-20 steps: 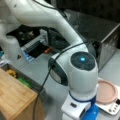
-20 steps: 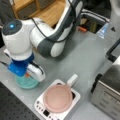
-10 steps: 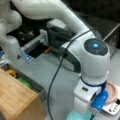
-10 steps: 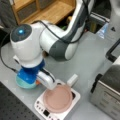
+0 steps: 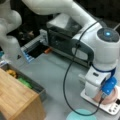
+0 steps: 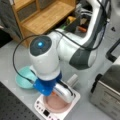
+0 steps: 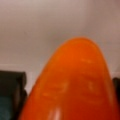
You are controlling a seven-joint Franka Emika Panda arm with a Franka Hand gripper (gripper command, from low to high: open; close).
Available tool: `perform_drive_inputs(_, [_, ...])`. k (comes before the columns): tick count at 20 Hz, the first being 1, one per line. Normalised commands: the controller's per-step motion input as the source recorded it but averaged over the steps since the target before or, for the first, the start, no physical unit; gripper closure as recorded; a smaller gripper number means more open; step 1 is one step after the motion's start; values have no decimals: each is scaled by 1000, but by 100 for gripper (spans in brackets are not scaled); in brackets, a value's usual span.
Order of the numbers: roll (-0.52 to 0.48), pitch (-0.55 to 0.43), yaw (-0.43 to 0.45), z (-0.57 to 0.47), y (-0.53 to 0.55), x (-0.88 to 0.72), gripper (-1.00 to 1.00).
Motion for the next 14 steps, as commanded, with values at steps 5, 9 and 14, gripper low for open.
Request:
perform_drive_inputs(5, [-239, -249, 14, -181, 79, -293, 100])
perform_drive_inputs(9, [-224, -249, 50, -138, -109, -256, 100])
perform_drive_inputs(14, [-228, -200, 113, -73, -164, -202, 100])
